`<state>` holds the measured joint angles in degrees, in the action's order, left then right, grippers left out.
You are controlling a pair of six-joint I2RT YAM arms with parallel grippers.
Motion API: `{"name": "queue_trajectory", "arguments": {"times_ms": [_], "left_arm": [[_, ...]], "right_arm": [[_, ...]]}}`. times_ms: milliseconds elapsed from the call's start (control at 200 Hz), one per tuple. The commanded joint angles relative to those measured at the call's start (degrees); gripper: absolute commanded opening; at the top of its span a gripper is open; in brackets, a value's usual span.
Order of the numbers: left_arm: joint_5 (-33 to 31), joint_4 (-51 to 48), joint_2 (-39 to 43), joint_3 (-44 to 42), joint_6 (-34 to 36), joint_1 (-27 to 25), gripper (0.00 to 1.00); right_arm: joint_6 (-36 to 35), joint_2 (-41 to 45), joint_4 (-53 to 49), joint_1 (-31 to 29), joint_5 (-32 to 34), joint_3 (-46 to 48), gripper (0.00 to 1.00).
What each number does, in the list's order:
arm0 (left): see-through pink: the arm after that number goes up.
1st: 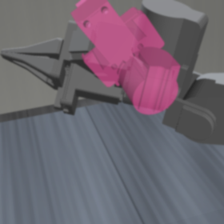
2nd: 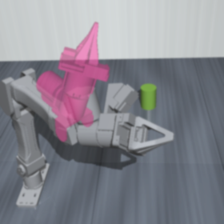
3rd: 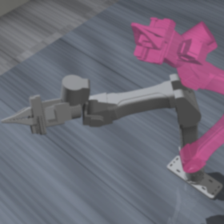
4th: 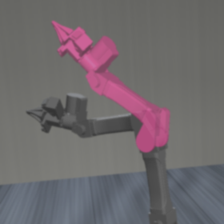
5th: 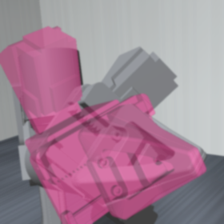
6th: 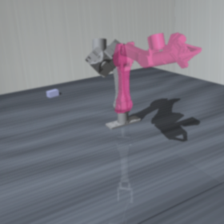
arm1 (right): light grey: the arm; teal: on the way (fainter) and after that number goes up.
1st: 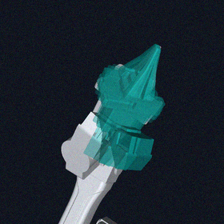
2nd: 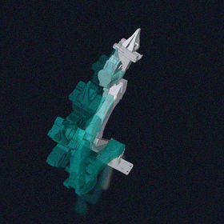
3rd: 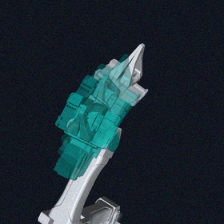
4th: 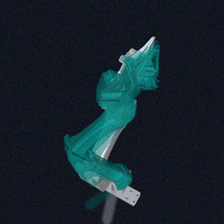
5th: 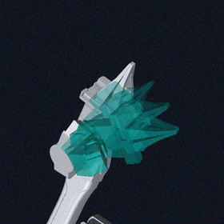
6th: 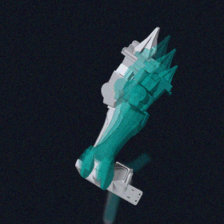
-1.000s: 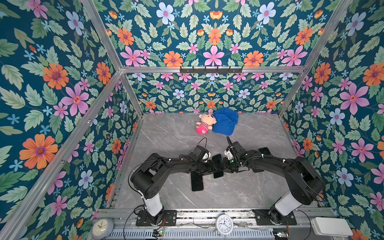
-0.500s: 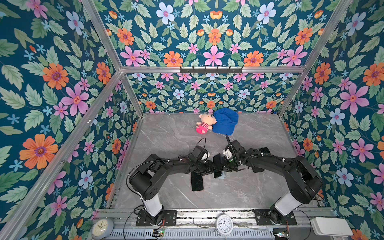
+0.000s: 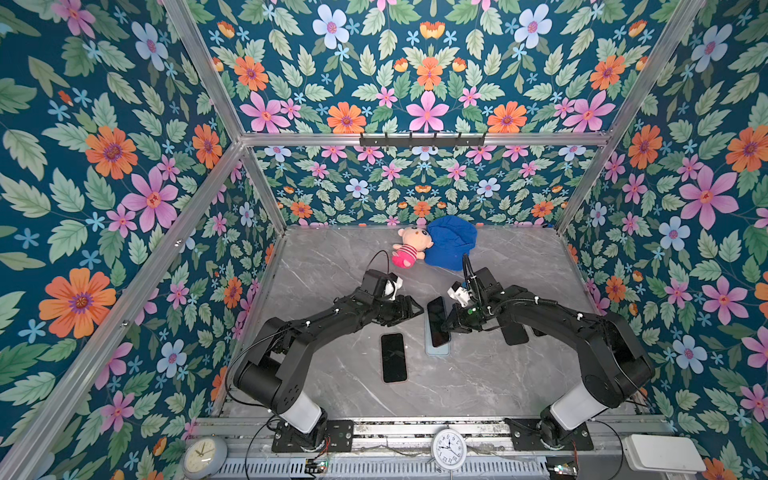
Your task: Put the phone into the phone case
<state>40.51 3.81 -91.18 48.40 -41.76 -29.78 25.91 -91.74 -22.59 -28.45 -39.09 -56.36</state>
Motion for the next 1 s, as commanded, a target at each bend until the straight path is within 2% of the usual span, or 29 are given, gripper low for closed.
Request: {"name": "queue_trajectory", "arguments": {"times_ms": [0,200,420,735,925,995], "left_arm": [[9.5,9.2,-1.2,-0.8,0.3,1.5,0.76],[19.5,31.9,-3.4,-5.7,-10.2,3.1,0.77],[24.9,57.5,-4.7,-10.5,-23.0,4.4,0.74],[27.6,89.9,-13.4,-13.2,-43.7,7.0,0.53],[27.8,91.6,-13.9,-13.6,-44.0,7.7,0.42],[27.7,91.6,-13.9,-13.7,-43.9,7.9,0.36]], "right_arm": [[-7.2,1.7,-0.2,0.1,-9.0,-0.1,0.00],[-8.6,4.1,2.6,1.1,-15.9,1.4,0.00],[-9.9,2.0,3.6,1.8,-22.0,0.8,0.00],[-12.0,-0.9,2.2,3.1,-27.0,-1.7,0.00],[-12.5,-2.7,1.5,3.2,-28.1,-3.1,0.00],[-12.7,-4.7,1.1,3.2,-28.1,-3.6,0.00]]}}
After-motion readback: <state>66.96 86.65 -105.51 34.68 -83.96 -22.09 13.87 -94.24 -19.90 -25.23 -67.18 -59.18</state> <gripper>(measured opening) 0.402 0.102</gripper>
